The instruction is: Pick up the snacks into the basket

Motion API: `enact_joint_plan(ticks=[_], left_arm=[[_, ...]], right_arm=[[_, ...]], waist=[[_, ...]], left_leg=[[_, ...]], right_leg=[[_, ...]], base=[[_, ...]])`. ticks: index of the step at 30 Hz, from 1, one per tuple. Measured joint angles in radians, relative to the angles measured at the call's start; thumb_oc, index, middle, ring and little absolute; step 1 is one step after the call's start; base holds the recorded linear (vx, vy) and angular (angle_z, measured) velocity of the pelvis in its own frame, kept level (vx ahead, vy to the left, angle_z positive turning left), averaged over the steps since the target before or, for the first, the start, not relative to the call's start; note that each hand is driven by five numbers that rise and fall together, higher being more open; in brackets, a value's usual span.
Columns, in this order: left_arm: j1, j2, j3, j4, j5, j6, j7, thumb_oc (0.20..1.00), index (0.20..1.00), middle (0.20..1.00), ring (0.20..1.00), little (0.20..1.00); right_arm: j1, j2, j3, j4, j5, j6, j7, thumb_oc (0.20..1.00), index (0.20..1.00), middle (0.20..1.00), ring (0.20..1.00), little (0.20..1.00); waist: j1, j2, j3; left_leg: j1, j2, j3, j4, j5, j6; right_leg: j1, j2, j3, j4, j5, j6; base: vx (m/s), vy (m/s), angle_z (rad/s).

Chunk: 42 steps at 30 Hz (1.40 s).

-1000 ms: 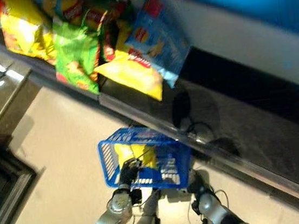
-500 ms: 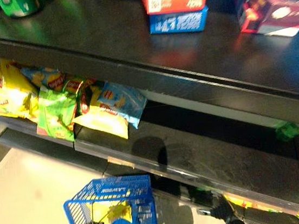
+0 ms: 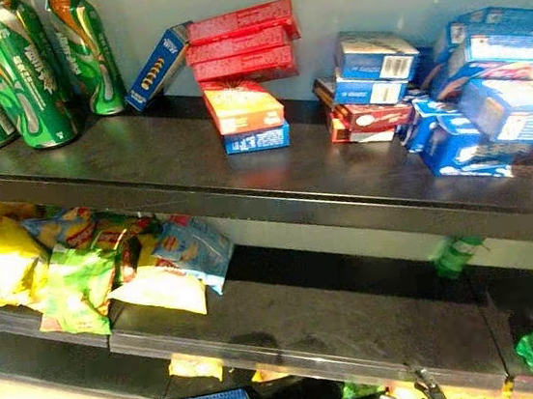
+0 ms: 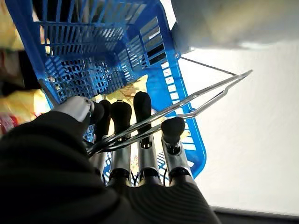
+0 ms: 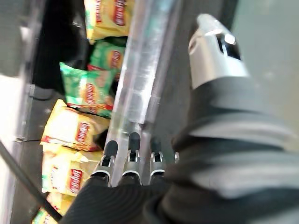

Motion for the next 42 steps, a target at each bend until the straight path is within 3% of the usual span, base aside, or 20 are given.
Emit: enact_joint_plan(ticks=[4,6,8,10,11,12,15,17,18,19,20,22,25,26,27,28,29,34,39,42], left_arm=[[-0.011,0.022,0.004,-0.003,0.001,-0.002,-0.004,0.200,0.200,0.200,0.200,0.200],[-0.012,0.032,0.004,-0.005,0.021,-0.006,-0.004,0.200,0.200,0.200,0.200,0.200],[-0.007,0.034,0.012,-0.019,0.032,-0.008,-0.004,0.200,0.200,0.200,0.200,0.200],[0.014,0.051,0.017,-0.034,0.031,-0.007,-0.003,0.200,0.200,0.200,0.200,0.200],[0.023,0.062,0.025,-0.035,0.030,-0.007,-0.003,0.200,0.200,0.200,0.200,0.200],[0.048,0.023,0.034,-0.034,0.017,-0.011,-0.010,0.200,0.200,0.200,0.200,0.200],[0.092,-0.079,0.043,-0.034,-0.015,-0.022,-0.012,0.200,0.200,0.200,0.200,0.200],[0.099,-0.109,0.043,-0.040,-0.033,-0.032,-0.004,0.200,0.200,0.200,0.200,0.200],[0.077,-0.106,0.043,-0.042,-0.047,-0.036,-0.002,0.200,0.200,0.200,0.200,0.200],[0.077,-0.104,0.042,-0.038,-0.047,-0.035,-0.003,0.200,0.200,0.200,0.200,0.200],[0.081,-0.123,0.048,-0.057,-0.064,-0.047,0.022,0.200,0.200,0.200,0.200,0.200],[0.074,-0.114,0.044,-0.078,-0.064,-0.056,0.032,0.200,0.200,0.200,0.200,0.200],[0.048,-0.118,0.062,-0.075,-0.089,-0.066,0.040,0.200,0.200,0.200,0.200,0.200],[0.050,-0.117,0.069,-0.075,-0.091,-0.066,0.038,0.200,0.200,0.200,0.200,0.200],[0.057,-0.118,0.095,-0.074,-0.092,-0.064,0.038,0.200,0.200,0.200,0.200,0.200],[0.063,-0.117,0.104,-0.069,-0.092,-0.063,0.038,0.200,0.200,0.200,0.200,0.200],[0.074,-0.110,0.123,-0.050,-0.091,-0.060,0.039,0.200,0.200,0.200,0.200,0.200],[0.078,-0.046,0.121,-0.023,-0.100,-0.046,0.023,0.200,0.200,0.200,0.200,0.200],[0.086,-0.042,0.121,-0.020,-0.098,-0.041,0.016,0.200,0.200,0.200,0.200,0.200],[0.078,-0.036,0.119,-0.032,-0.097,-0.023,0.011,0.200,0.200,0.200,0.200,0.200]], right_arm=[[0.018,-0.005,-0.016,-0.065,0.017,-0.006,-0.001,1.000,1.000,1.000,1.000,1.000],[0.017,-0.004,-0.030,-0.081,0.017,-0.009,-0.001,1.000,1.000,1.000,1.000,1.000],[0.006,-0.005,-0.052,-0.103,0.018,-0.010,-0.004,1.000,1.000,1.000,1.000,1.000],[-0.015,-0.001,-0.048,-0.110,0.018,-0.019,-0.007,1.000,1.000,1.000,1.000,1.000],[-0.031,-0.004,-0.046,-0.108,0.018,-0.019,-0.008,1.000,1.000,1.000,1.000,1.000],[-0.060,-0.046,-0.058,-0.092,0.016,-0.016,-0.022,1.000,1.000,1.000,1.000,1.000],[-0.066,-0.150,-0.069,-0.093,0.015,-0.016,-0.032,1.000,1.000,1.000,1.000,1.000],[-0.055,-0.179,-0.074,-0.095,0.014,-0.015,-0.041,1.000,1.000,1.000,1.000,1.000],[-0.057,-0.174,-0.077,-0.098,0.013,-0.014,-0.043,1.000,1.000,1.000,1.000,1.000],[-0.060,-0.170,-0.077,-0.102,0.013,-0.014,-0.043,1.000,1.000,1.000,1.000,1.000],[-0.054,-0.187,-0.082,-0.117,-0.001,-0.021,-0.052,1.000,1.000,1.000,1.000,1.000],[-0.061,-0.196,-0.082,-0.121,-0.008,-0.018,-0.052,1.000,1.000,1.000,1.000,1.000],[-0.063,-0.202,-0.090,-0.123,-0.040,-0.019,-0.063,1.000,1.000,1.000,1.000,1.000],[-0.069,-0.198,-0.089,-0.133,-0.045,-0.019,-0.063,1.000,1.000,1.000,1.000,1.000],[-0.056,-0.201,-0.088,-0.194,-0.048,-0.020,-0.062,1.000,1.000,1.000,1.000,1.000],[-0.049,-0.203,-0.089,-0.221,-0.052,-0.021,-0.061,1.000,1.000,1.000,1.000,1.000],[-0.021,-0.200,-0.090,-0.231,-0.058,-0.023,-0.059,1.000,1.000,1.000,1.000,1.000],[-0.016,-0.088,-0.082,-0.170,-0.066,-0.016,-0.040,1.000,1.000,1.000,1.000,1.000],[-0.014,-0.048,-0.081,-0.117,-0.063,-0.016,-0.030,1.000,1.000,1.000,1.000,1.000],[-0.033,-0.042,-0.070,-0.043,-0.051,-0.014,-0.029,1.000,1.000,1.000,1.000,1.000]], waist=[[0.000,0.011,0.004],[0.029,0.028,0.003],[0.058,0.056,0.001],[0.085,0.025,-0.021],[0.089,0.012,-0.029],[0.080,0.089,-0.033],[0.077,0.181,-0.050],[0.081,0.195,-0.054],[0.081,0.178,-0.047],[0.082,0.172,-0.048],[0.070,0.195,-0.028],[0.083,0.184,0.008],[0.110,0.164,0.035],[0.109,0.146,0.034],[0.109,0.113,0.019],[0.105,0.116,0.018],[0.096,0.144,0.004],[0.104,0.048,-0.008],[0.089,0.037,-0.021],[0.080,0.037,-0.016]], left_leg=[[-0.009,0.028,0.025,0.000,0.021,0.016],[-0.018,0.076,0.039,0.001,0.023,0.014],[-0.026,0.134,0.048,0.002,0.045,-0.010],[-0.028,0.134,0.043,0.007,0.054,-0.040],[-0.026,0.134,0.041,0.006,0.079,-0.088],[-0.029,0.193,0.033,0.007,0.071,-0.103],[-0.054,0.246,0.034,0.065,0.087,-0.068],[-0.088,0.270,0.038,0.105,0.125,-0.071],[-0.093,0.266,0.033,0.095,0.169,-0.064],[-0.084,0.250,0.033,0.092,0.161,-0.074],[-0.134,0.256,0.005,0.137,0.179,-0.070],[-0.129,0.269,-0.043,0.119,0.217,-0.115],[-0.178,0.240,-0.134,0.225,0.247,-0.141],[-0.186,0.185,-0.154,0.282,0.165,-0.207],[-0.175,0.021,-0.142,0.413,-0.077,-0.146],[-0.153,-0.030,-0.129,0.413,-0.113,-0.103],[-0.057,-0.076,-0.096,0.251,-0.158,0.002],[-0.017,-0.106,-0.134,0.120,-0.103,0.056],[0.018,-0.115,-0.171,0.058,-0.079,0.056],[0.038,-0.080,-0.140,0.055,-0.079,0.051]], right_leg=[[-0.016,-0.003,-0.013,0.010,-0.001,0.003],[-0.022,-0.020,-0.013,0.051,-0.020,0.006],[-0.011,-0.073,-0.009,0.089,-0.048,0.038],[0.038,-0.138,-0.025,0.015,-0.025,0.054],[0.059,-0.139,-0.029,-0.014,-0.054,0.114],[0.060,-0.073,-0.032,-0.018,-0.051,0.093],[0.041,-0.009,-0.025,-0.001,-0.064,0.056],[0.016,0.009,-0.026,0.034,-0.081,0.033],[0.012,0.004,-0.028,0.029,-0.088,0.007],[0.014,0.005,-0.028,0.020,-0.082,0.001],[-0.014,0.041,-0.038,0.093,-0.109,-0.009],[-0.044,0.041,-0.030,0.138,-0.143,-0.029],[-0.040,0.043,-0.031,0.173,-0.160,-0.048],[-0.038,0.006,-0.031,0.162,-0.148,-0.054],[-0.031,-0.060,-0.003,0.098,-0.105,-0.022],[-0.005,-0.063,0.004,0.054,-0.072,-0.015],[0.021,-0.031,-0.008,-0.011,-0.033,0.000],[0.025,-0.030,-0.002,-0.040,-0.034,0.017],[0.085,-0.026,-0.063,-0.092,-0.026,0.011],[0.061,0.005,-0.066,0.008,-0.039,0.022]], base=[[-0.10,-0.106,-0.29],[-0.08,-0.222,-0.22],[-0.07,-0.208,-0.22],[-0.10,-0.250,-0.32],[-0.18,-0.449,-0.15],[-0.15,-0.362,-0.13],[-0.22,-0.441,-0.15],[-0.17,-0.265,0.05],[-0.26,-0.389,-0.02],[-0.26,-0.389,0.36],[-0.15,-0.325,0.30],[-0.14,-0.369,0.21],[-0.13,-0.286,0.15],[-0.07,-0.180,-0.19],[-0.03,-0.131,-0.30],[0.00,-0.088,-0.31],[-0.02,-0.085,-0.02],[-0.01,-0.019,0.14],[0.00,0.010,0.28],[-0.06,-0.077,0.08]])
